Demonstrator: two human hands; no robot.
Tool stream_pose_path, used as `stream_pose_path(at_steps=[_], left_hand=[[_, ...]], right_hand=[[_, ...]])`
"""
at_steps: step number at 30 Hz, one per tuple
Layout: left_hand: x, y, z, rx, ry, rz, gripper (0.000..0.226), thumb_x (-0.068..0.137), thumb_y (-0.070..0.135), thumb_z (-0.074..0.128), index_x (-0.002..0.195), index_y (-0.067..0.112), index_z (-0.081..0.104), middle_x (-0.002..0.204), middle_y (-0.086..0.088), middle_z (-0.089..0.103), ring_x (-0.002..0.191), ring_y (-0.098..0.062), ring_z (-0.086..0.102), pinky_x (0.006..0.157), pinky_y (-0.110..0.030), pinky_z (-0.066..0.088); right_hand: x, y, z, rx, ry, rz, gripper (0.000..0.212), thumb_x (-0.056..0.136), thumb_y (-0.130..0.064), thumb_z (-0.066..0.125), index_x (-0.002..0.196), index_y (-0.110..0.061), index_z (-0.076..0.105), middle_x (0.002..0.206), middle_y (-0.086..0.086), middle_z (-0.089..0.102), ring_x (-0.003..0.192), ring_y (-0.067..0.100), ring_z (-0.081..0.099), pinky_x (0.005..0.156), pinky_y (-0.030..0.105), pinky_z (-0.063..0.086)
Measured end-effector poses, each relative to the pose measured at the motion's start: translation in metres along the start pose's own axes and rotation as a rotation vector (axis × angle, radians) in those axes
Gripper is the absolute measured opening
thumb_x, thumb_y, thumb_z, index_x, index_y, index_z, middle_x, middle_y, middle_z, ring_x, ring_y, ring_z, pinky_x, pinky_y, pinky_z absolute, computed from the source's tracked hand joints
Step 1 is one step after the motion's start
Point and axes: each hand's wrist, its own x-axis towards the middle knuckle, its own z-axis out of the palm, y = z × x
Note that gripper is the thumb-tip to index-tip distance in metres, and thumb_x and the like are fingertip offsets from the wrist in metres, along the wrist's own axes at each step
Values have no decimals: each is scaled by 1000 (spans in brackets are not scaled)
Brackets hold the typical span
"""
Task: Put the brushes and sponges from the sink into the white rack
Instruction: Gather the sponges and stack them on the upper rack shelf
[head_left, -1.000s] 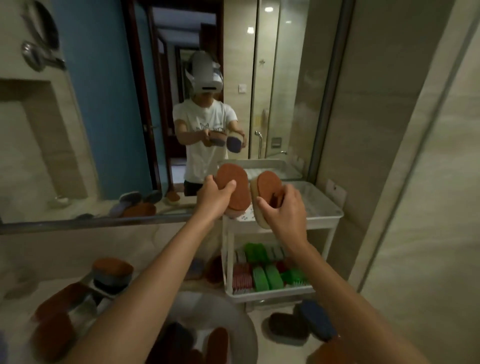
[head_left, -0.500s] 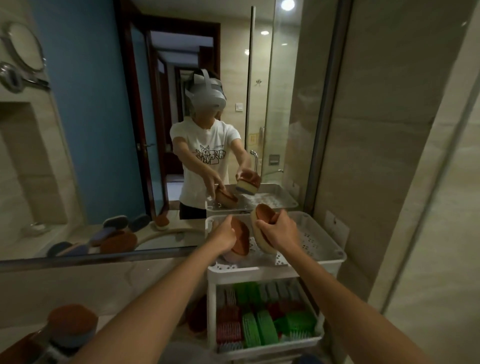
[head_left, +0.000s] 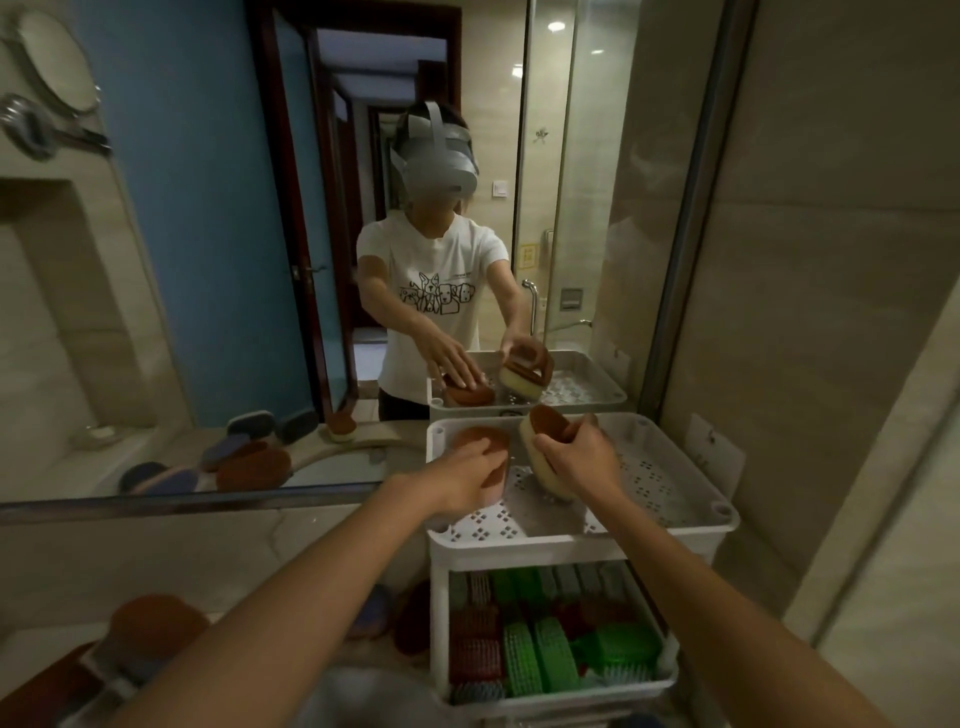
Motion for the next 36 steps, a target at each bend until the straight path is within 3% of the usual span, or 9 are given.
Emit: stream_pose_path(at_steps=[2,6,14,17,21,26,36], left_hand=[[3,2,0,11,28,-23,63,97,20,42,151,16,8,160,-5,1,147,-24,5,118,-34,14],[4,3,3,75,79,-66,60,97,27,40,149,12,15,156,-9,17,142,-27,19,111,-39,27],[1,4,9,261,205,-175,60,95,36,42,146,9,25,147,-12,32,136,-29,27,109,-38,25],[0,3,13,209,224,-184,62,94,37,42,147,12,22,149,-10,28,138,-28,23,110,-40,24],[-4,1,12,100,186,-176,65,96,42,37,149,12,15,153,-10,18,142,-29,12,112,-41,23],[-4,-3,11,-53,153,-179,68,96,44,36,149,8,14,156,-10,11,145,-28,4,116,-38,17],[0,0,16,-66,210,-217,60,94,39,45,143,7,30,152,-13,25,141,-29,18,112,-36,24]], right_hand=[[2,0,3,-6,9,2,45,82,-38,66,115,-12,49,113,7,62,100,22,60,88,39,52],[2,3,6,-54,35,-2,48,83,-40,64,118,-13,45,114,6,58,96,18,56,83,33,48],[4,6,8,-249,9,13,66,82,-47,61,132,-13,33,131,13,44,118,30,49,99,47,45],[3,5,8,-315,-17,3,61,84,-48,58,130,-14,38,131,12,44,120,31,46,100,48,43],[2,1,7,-208,-114,-10,43,83,-41,58,118,-16,55,118,10,58,104,25,57,93,43,50],[-4,-2,5,-250,-266,-132,57,88,-33,56,138,-12,42,135,12,51,119,27,51,100,35,44],[-4,-2,3,-368,-363,-237,55,92,-38,46,142,-16,37,143,15,41,126,32,42,105,38,36]])
